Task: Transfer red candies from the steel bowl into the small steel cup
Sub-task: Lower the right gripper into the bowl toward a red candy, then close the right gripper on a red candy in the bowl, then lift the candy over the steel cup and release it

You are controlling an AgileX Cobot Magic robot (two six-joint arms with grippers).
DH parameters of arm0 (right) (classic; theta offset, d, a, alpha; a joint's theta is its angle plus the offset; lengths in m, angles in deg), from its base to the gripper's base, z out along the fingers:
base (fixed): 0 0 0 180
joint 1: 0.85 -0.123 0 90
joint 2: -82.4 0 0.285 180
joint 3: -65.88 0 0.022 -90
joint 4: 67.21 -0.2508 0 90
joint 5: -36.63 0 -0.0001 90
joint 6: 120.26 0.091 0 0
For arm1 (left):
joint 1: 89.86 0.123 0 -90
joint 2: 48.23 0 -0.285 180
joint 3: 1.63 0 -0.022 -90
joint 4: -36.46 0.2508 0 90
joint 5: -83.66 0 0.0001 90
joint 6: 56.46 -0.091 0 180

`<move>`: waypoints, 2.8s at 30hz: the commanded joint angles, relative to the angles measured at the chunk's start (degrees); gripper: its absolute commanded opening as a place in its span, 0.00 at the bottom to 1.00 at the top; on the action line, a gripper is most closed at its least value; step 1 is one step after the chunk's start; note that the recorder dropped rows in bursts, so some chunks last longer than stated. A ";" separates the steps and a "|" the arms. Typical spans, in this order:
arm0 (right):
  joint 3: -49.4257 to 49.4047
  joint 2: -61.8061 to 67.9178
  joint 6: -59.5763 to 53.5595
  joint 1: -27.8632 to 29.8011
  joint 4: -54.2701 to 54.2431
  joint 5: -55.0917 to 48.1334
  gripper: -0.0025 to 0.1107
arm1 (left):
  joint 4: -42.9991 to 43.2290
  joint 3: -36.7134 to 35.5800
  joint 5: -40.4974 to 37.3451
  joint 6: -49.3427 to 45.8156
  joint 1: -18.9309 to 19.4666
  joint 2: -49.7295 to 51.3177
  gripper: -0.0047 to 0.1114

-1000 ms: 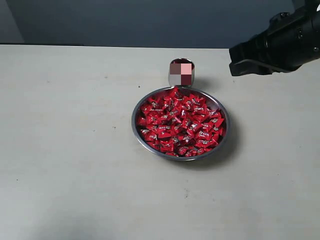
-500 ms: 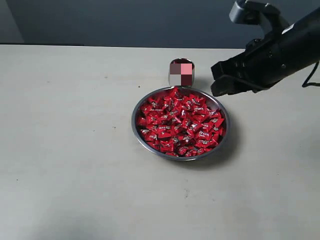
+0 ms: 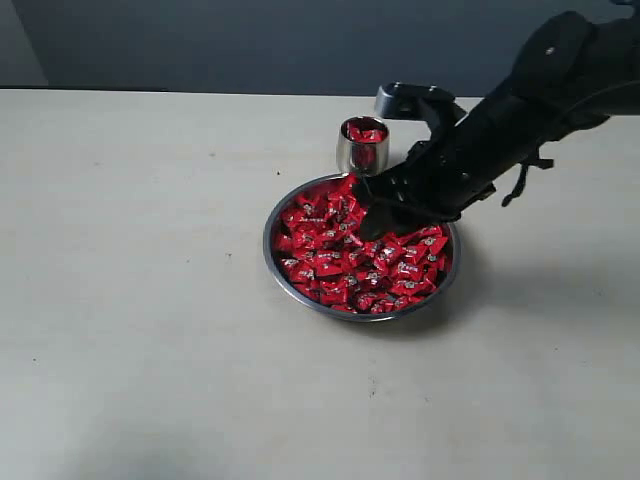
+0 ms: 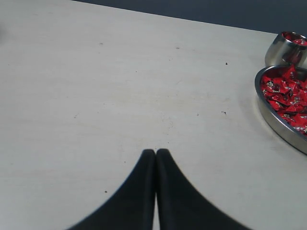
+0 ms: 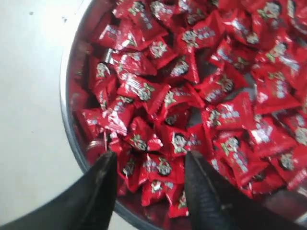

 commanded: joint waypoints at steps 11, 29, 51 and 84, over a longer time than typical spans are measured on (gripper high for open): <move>18.75 15.06 1.47 -6.07 3.10 -4.43 0.41 | -0.03 0.01 0.30 0.09 0.19 -0.22 0.04; 22.56 20.42 5.95 -6.01 5.62 -5.70 0.02 | -0.03 0.01 0.30 0.09 0.19 -0.22 0.04; 22.56 18.88 5.95 -5.47 5.63 -6.82 0.39 | -0.03 0.01 0.30 0.09 0.19 -0.22 0.04; 29.90 13.40 11.37 4.93 5.40 1.73 0.02 | -0.03 0.01 0.30 0.09 0.19 -0.22 0.04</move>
